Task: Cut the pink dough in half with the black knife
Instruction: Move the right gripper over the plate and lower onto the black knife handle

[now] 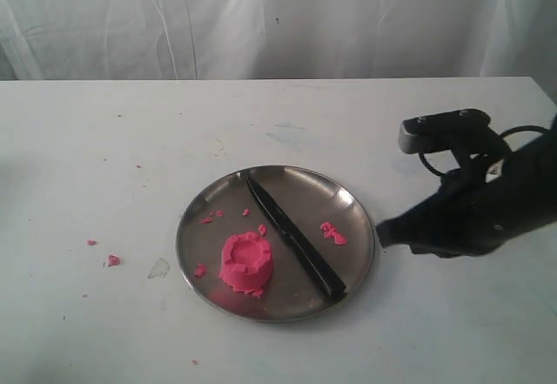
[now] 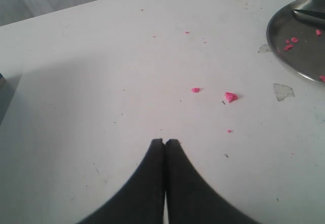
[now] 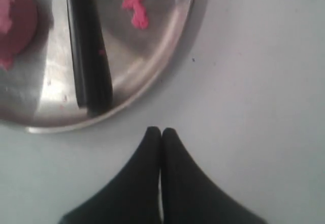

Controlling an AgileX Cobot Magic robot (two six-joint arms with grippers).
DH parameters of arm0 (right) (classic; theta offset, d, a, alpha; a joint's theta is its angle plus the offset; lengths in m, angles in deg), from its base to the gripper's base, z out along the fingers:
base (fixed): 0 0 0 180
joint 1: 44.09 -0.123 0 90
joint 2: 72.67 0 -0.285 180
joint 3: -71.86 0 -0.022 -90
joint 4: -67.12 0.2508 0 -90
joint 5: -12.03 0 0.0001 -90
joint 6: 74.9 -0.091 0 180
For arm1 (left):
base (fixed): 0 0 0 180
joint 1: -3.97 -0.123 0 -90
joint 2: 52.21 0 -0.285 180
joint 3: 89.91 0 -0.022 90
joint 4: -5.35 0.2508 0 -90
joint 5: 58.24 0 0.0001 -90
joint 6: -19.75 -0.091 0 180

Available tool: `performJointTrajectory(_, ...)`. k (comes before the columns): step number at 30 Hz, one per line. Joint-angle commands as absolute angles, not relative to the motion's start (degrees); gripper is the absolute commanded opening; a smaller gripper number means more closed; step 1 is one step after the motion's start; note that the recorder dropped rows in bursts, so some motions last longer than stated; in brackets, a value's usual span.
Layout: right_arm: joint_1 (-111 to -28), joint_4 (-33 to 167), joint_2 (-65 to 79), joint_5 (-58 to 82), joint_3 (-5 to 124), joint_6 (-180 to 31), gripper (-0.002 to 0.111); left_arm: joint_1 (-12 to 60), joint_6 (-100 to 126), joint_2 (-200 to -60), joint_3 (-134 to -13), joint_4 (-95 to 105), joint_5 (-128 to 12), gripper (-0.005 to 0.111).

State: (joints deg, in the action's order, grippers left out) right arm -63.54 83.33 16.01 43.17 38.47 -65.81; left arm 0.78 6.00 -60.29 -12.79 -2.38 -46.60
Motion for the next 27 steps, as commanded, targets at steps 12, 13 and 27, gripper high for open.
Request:
performJointTrajectory(12, -68.2, 97.8, 24.0, 48.3, 44.0, -49.4, 0.000, 0.6, 6.2, -60.0, -12.7, -2.7, -46.6, 0.000)
performJointTrajectory(13, -71.0, 99.5, 24.0, 50.5, 45.0, -46.1, 0.000, 0.6, 6.2, -60.0, -12.7, -2.7, -46.6, 0.000)
performJointTrajectory(27, -86.3, 42.2, 24.7, 53.8, 54.5, -89.1, 0.004, 0.6, 6.2, -60.0, -12.7, -2.7, -46.6, 0.000)
